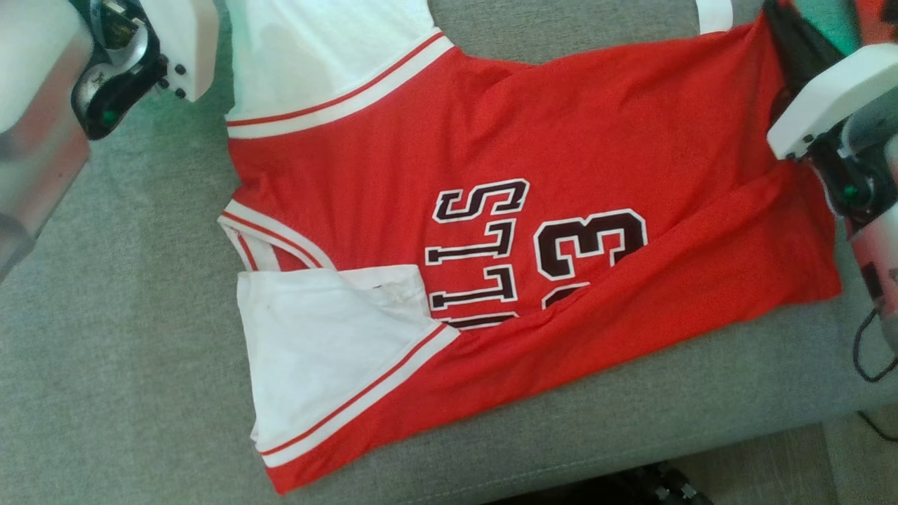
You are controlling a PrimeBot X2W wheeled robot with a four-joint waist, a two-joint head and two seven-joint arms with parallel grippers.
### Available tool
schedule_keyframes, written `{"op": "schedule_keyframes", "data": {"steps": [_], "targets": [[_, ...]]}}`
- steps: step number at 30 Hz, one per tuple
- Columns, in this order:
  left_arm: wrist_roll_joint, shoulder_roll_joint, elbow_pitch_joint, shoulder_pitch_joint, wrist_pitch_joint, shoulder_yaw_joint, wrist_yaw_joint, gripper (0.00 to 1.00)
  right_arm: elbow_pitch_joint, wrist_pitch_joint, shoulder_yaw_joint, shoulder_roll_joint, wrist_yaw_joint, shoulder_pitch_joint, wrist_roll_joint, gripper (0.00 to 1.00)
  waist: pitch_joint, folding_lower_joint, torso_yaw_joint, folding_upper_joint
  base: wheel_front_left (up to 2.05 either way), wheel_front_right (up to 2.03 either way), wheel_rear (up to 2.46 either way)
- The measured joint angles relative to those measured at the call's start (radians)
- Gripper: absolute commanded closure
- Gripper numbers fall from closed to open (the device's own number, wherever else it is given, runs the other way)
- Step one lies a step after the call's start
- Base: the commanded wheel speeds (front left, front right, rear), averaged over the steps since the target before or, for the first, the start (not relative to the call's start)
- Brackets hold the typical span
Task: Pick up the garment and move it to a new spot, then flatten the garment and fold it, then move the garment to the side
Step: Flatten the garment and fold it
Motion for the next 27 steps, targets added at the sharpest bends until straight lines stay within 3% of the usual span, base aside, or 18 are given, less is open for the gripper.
{"op": "schedule_keyframes", "data": {"steps": [9,18,27], "targets": [[0.050,-0.007,0.047,-0.082,-0.215,-0.008,0.000,1.00,0.062,-0.166,-0.014,-0.004,0.000,-0.089,0.006,1.00,0.008,0.0000,0.015,0.0000,0.00,0.00,0.00],[0.051,-0.006,0.043,-0.102,-0.331,-0.008,0.000,1.00,0.056,-0.189,0.016,-0.049,0.000,-0.087,0.049,1.00,-0.025,0.0000,0.032,0.0000,0.00,0.00,0.00],[0.089,0.100,-0.133,0.072,-0.426,-0.024,0.003,1.00,-0.005,-0.197,0.035,-0.100,0.000,0.100,0.102,1.00,-0.103,-0.0001,0.066,0.0000,0.00,0.00,0.00]]}}
